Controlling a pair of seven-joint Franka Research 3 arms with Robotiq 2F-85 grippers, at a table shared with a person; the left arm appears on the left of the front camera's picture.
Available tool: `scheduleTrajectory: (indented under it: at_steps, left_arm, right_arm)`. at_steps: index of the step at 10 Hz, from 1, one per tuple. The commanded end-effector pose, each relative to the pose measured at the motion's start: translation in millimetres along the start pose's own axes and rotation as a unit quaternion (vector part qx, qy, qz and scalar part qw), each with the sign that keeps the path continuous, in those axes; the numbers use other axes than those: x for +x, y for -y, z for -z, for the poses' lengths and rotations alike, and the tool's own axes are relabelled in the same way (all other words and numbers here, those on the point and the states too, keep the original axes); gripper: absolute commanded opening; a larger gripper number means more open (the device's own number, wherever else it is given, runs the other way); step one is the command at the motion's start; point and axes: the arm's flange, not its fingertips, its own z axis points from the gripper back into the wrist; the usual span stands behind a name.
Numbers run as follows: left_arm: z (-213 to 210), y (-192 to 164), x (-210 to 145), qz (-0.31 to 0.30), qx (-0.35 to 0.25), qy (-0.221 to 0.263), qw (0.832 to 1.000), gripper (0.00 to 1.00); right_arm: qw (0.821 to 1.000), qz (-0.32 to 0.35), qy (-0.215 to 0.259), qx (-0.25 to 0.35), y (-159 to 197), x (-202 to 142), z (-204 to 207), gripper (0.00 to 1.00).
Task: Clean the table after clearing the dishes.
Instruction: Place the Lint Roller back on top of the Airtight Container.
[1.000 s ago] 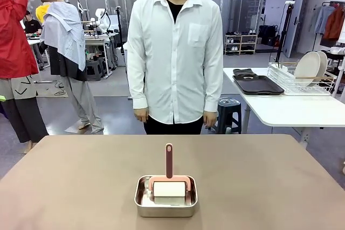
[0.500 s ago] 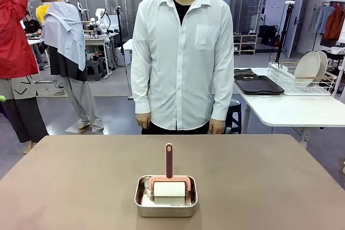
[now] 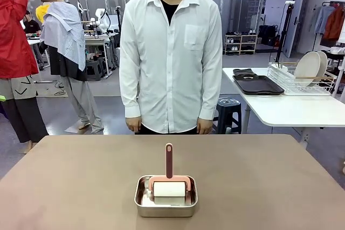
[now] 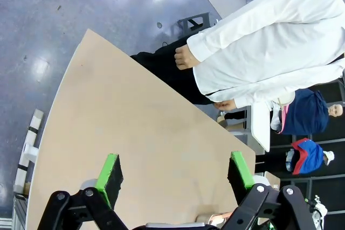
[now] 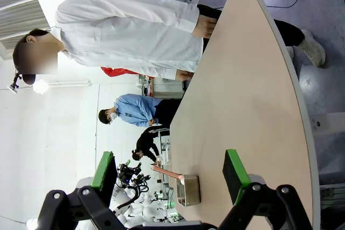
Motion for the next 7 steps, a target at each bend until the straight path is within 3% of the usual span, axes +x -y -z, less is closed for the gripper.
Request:
scheduleTrajectory:
  at_steps: [1,7]
  left_arm:
    - [-1.6,-0.1,1.2,0.005,0.004,-0.003,1.000,1.00]
    - [-1.6,-0.1,1.2,0.005,0.004,-0.003,1.000,1.00]
  right_arm:
    - [1.000,0.001,0.001,0.002,-3.7,-1.4,-0.3,1.00]
    - [1.000,0.001,0.001,0.002,-3.7,-1.4,-0.3,1.00]
